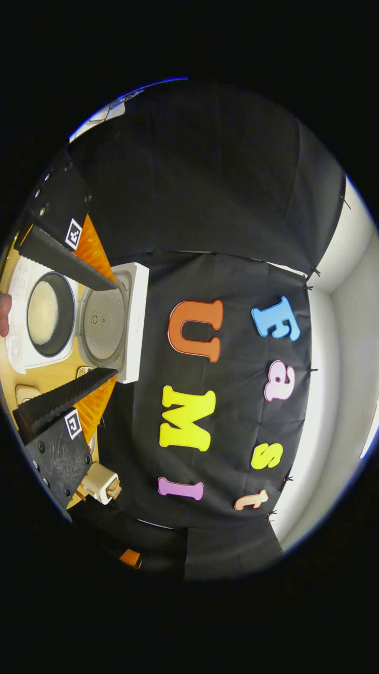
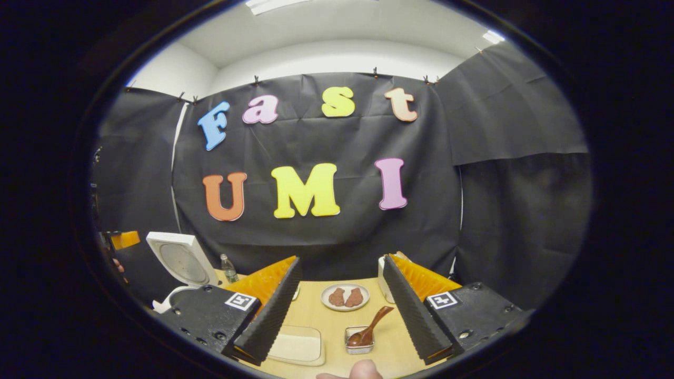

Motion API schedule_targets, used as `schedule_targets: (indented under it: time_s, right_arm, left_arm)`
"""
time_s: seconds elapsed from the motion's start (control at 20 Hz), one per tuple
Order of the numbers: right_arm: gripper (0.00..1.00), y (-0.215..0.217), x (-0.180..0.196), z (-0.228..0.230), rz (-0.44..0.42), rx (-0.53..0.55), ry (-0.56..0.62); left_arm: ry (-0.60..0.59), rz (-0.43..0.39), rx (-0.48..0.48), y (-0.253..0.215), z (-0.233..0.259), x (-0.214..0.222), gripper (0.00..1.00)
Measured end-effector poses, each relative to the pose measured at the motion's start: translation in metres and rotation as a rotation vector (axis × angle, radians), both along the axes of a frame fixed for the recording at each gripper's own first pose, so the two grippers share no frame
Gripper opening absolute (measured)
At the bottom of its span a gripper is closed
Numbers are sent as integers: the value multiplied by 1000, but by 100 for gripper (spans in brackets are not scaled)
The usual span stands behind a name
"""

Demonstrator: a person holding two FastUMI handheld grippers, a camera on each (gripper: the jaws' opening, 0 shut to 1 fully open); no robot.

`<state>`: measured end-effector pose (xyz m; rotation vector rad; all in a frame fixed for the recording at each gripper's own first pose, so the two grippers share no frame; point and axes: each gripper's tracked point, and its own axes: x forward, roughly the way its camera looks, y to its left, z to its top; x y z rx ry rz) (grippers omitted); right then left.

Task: Close the left gripper, press the button to open the rice cooker; take a wooden spoon from the chopstick holder with the right hand, scoop a spoonful of rice and pour it into the rice cooker, then put the wooden spoon back into the chopstick holder.

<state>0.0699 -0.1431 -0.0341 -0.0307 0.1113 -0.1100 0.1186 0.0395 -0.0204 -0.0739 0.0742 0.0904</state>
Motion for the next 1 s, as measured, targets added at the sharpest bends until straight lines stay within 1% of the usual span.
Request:
schedule_targets:
  time_s: [0.05,0.1,0.2,0.3,0.35,0.4,0.45,0.5,0.55,0.65,0.9,0.95,1.0]
  right_arm:
    - [100,-2,-1,-2,6,1,4]
    - [96,-3,-2,-5,15,3,10]
    - [96,-8,-6,-15,33,5,37]
    - [96,-14,-7,-25,39,8,59]
    - [100,-18,-8,-31,40,9,71]
    - [100,-20,-8,-38,41,8,83]
    - [100,-26,-7,-47,35,-6,102]
    - [96,-31,-7,-57,33,-22,125]
    - [100,-33,-6,-68,38,-31,144]
    - [100,-41,-1,-92,43,-26,187]
    - [100,-71,32,-159,33,17,282]
    - [96,-76,41,-171,31,26,300]
    - [96,-81,52,-185,31,41,318]
  left_arm:
    - [-14,6,-3,-1,3,-5,94]
    - [-26,8,-7,-3,7,-10,94]
    - [-39,9,-4,-8,7,-19,94]
    - [-39,7,20,-13,4,-27,94]
    - [-34,1,33,-18,2,-30,94]
    - [-27,-4,42,-22,0,-33,94]
    - [-15,-14,45,-29,-3,-36,94]
    - [-10,-22,45,-36,-5,-36,94]
    - [-8,-31,45,-42,-5,-36,94]
    - [-3,-43,45,-53,-5,-33,94]
    - [-3,-91,47,-84,-4,-20,94]
    - [-3,-92,55,-86,-1,-15,94]
    - [-1,-90,61,-88,0,-11,94]
